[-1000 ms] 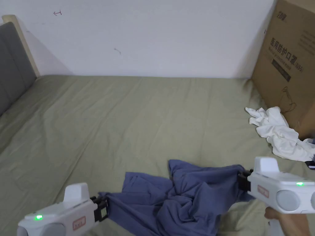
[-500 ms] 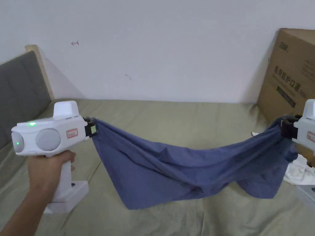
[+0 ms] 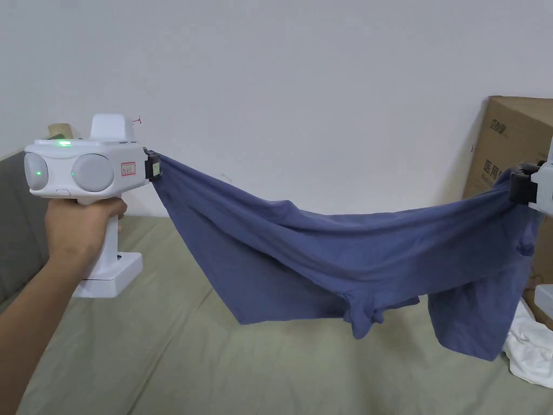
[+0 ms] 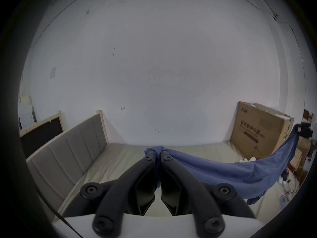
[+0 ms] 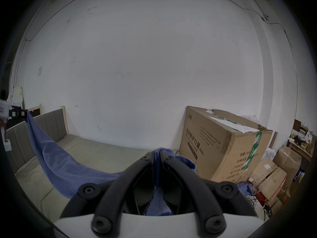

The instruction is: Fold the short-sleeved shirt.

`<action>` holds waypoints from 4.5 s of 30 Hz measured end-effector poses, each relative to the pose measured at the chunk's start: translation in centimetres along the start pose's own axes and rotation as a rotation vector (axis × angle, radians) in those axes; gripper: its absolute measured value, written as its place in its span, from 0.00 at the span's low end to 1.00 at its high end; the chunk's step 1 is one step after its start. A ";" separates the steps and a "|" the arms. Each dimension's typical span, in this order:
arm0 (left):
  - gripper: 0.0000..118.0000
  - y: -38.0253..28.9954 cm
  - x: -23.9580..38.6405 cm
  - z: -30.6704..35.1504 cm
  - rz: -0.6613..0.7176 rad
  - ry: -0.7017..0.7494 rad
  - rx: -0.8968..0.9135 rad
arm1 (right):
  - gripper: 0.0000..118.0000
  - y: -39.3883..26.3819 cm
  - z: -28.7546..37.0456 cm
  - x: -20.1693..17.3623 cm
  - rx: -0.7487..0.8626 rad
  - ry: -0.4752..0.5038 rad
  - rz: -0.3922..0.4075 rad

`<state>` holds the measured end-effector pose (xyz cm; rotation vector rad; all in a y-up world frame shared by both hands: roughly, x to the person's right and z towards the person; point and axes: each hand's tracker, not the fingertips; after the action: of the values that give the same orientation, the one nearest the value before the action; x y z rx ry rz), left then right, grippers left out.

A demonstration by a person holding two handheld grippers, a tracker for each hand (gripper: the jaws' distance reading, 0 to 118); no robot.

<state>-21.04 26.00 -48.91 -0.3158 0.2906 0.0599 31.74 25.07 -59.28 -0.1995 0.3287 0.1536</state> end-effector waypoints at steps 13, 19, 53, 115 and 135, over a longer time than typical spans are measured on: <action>0.02 -12.6 -1.8 -5.4 -0.031 0.033 -0.151 | 0.04 -13.4 -6.0 -2.5 -0.192 0.044 -0.058; 0.02 -22.2 -3.0 -3.8 -0.011 0.042 -0.285 | 0.03 -22.2 -4.4 -3.8 -0.337 0.047 -0.107; 0.02 -44.7 -9.4 18.6 0.134 0.177 -0.634 | 0.03 -39.4 19.7 -8.6 -0.687 0.033 -0.259; 0.74 -32.5 5.9 -19.7 -0.050 -0.120 -0.635 | 0.00 -25.5 10.0 -4.7 -0.204 -0.180 -0.110; 0.02 -32.4 7.9 -19.0 -0.142 -0.180 -0.609 | 0.27 -32.5 2.8 -2.0 -0.546 -0.161 -0.167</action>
<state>-15.33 -10.60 -58.81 -0.9294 0.0631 0.0352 36.61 -6.00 -50.48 -0.7486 0.1019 0.0901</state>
